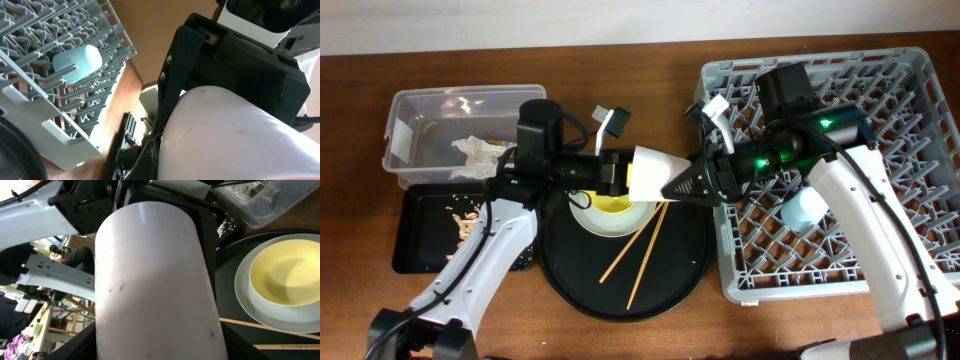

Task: Sort waste into correct bins and load items into the dishwasher rack
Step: 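Grasp the pink cup with the left gripper and hand it to the right gripper, then place the pink cup upside down in the dish rack with the right gripper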

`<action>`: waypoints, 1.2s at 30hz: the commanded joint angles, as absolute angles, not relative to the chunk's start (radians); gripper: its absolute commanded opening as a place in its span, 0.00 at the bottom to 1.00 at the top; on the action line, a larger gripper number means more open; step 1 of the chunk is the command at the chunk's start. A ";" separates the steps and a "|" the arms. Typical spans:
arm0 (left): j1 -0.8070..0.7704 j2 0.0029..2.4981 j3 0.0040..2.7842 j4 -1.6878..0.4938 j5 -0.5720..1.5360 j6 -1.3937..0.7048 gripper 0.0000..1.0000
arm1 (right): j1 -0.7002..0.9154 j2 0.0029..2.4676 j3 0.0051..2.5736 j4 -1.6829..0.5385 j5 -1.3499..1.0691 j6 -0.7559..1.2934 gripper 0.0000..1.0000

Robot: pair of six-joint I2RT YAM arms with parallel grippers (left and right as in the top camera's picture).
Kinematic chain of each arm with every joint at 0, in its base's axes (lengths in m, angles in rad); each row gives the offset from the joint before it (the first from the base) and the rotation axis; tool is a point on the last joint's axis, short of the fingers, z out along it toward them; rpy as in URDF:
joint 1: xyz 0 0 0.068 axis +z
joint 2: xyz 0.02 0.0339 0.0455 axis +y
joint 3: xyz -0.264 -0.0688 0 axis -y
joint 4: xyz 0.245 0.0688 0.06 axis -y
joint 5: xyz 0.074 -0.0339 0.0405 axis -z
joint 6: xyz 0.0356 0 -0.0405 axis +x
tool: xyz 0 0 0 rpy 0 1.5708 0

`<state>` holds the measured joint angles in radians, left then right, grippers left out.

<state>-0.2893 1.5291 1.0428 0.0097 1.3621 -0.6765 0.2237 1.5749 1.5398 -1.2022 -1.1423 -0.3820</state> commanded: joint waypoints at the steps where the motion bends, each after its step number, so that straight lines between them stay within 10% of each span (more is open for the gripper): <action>1: -0.305 1.526 1.049 0.007 1.340 -0.657 0.22 | 0.215 1.577 1.541 -1.188 -1.059 -0.370 0.60; 12: -0.220 1.516 1.049 -0.427 0.921 -0.323 0.42 | 0.051 1.571 1.646 -1.438 -0.584 -0.357 0.52; 20: -0.084 1.299 1.049 -0.764 0.457 -0.203 0.42 | -0.123 1.571 1.701 -1.507 -0.054 0.056 0.35; 24: -0.084 1.271 1.049 -0.799 0.429 -0.204 0.42 | -0.187 1.583 1.707 -1.444 -0.023 0.131 0.16; 36: -0.084 1.271 1.049 -0.820 0.421 -0.204 0.42 | -0.345 1.767 1.809 -1.549 -0.014 0.128 0.08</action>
